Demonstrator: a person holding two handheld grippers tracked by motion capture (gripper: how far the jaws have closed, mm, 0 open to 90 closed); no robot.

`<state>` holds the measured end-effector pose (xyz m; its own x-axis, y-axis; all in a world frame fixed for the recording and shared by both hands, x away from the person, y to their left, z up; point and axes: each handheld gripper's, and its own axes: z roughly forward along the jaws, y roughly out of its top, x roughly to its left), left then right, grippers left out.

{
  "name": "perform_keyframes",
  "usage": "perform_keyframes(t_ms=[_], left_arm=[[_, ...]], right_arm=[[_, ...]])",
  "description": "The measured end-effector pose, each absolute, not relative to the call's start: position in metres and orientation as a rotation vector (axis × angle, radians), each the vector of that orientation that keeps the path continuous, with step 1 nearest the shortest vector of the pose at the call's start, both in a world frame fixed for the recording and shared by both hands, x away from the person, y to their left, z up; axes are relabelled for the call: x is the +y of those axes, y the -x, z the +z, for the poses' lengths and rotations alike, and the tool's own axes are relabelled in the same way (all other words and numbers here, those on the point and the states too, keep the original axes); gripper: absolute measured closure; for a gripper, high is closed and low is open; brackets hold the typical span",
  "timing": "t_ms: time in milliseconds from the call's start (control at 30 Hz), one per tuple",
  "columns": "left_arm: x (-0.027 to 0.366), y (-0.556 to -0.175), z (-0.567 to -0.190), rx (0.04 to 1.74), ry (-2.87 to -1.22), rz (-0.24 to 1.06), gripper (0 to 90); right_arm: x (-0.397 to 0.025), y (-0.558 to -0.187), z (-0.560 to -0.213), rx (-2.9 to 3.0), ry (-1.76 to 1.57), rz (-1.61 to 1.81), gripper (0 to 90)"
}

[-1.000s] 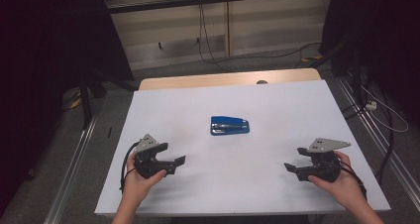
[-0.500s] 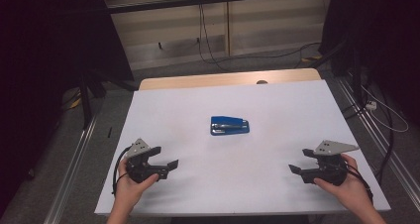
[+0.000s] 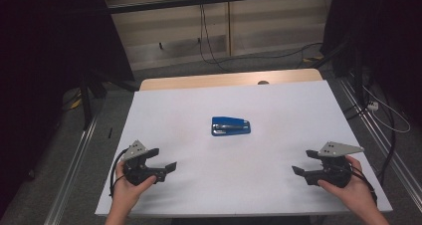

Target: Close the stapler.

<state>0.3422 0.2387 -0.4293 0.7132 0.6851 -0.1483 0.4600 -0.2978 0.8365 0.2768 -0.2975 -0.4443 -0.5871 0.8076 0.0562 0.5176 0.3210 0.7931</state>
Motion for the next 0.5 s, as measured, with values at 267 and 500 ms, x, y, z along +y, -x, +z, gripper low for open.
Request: perform_keyframes(t_ms=[267,500], left_arm=[[0.2386,-0.3423,-0.43,0.882,-1.953,0.29,9.9],[0.2379,-0.3432,-0.4308,0.88,-1.961,0.289,9.9]], right_arm=[[-0.2975,-0.2751,-0.4442,2.244,-1.168,1.147,22.6],[-0.2954,-0.2754,-0.4446,2.248,-1.156,1.138,22.4]])
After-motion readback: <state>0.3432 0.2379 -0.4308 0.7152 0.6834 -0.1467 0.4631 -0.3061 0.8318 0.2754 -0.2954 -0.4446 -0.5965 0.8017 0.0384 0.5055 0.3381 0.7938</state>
